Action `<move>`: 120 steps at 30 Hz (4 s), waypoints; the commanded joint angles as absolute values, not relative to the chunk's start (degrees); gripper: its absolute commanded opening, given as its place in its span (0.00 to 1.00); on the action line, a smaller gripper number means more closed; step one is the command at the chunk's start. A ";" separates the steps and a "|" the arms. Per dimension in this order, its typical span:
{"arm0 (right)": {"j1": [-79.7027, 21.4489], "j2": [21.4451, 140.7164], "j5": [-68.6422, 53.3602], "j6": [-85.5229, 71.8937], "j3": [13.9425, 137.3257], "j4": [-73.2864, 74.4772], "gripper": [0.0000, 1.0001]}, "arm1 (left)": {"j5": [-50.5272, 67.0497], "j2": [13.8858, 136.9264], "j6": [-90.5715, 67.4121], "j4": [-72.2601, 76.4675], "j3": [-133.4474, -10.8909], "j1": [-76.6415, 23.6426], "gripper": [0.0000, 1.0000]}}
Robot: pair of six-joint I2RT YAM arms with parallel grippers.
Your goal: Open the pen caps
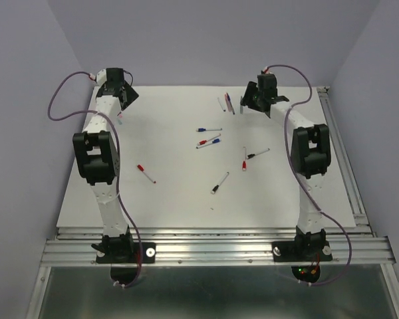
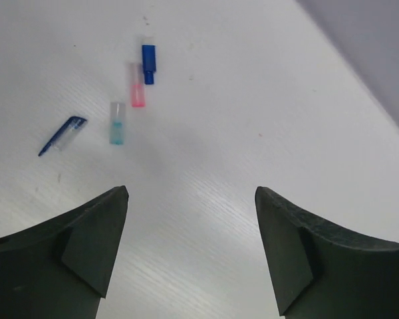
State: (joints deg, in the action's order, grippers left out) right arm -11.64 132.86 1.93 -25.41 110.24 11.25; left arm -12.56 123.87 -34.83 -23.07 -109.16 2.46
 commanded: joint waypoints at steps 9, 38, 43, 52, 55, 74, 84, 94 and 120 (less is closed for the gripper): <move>-12.92 82.39 -0.35 -26.98 67.80 4.49 1.00 | -11.78 81.59 -38.05 -19.51 -74.03 -8.08 0.99; -27.16 47.46 4.74 -43.33 23.73 -5.36 1.00 | -15.73 78.83 -48.17 -13.10 -44.38 -9.14 0.81; -27.07 46.85 5.63 -43.33 23.64 -4.57 1.00 | -17.49 84.18 -48.43 -13.27 -45.61 -9.14 0.75; -27.16 46.49 6.15 -43.51 23.55 -4.40 1.00 | -17.49 91.75 -48.25 -13.79 -48.34 -9.05 0.51; -27.16 46.32 5.71 -43.68 23.47 -5.10 1.00 | -17.58 92.99 -48.25 -14.06 -48.51 -9.14 0.37; -32.42 52.63 -14.86 -41.14 24.86 -17.58 1.00 | -6.77 75.43 -44.64 -4.31 -41.40 -15.37 0.00; -50.88 69.51 -4.30 -35.69 35.15 -20.73 1.00 | -6.86 61.44 -55.09 -0.45 -37.01 -29.43 0.00; -53.00 74.79 -4.22 -36.56 36.65 -25.76 1.00 | -8.79 60.02 -60.38 1.58 -37.00 -40.16 0.00; -54.84 77.26 -3.52 -39.90 38.94 -23.12 0.20 | -15.11 65.48 -63.55 1.05 -43.15 -50.54 0.00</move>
State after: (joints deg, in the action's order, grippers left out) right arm -54.15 78.85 -5.43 -39.48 35.62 -22.37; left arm -13.15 65.19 -63.13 0.14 -40.53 -50.02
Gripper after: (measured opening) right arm 0.239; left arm 0.176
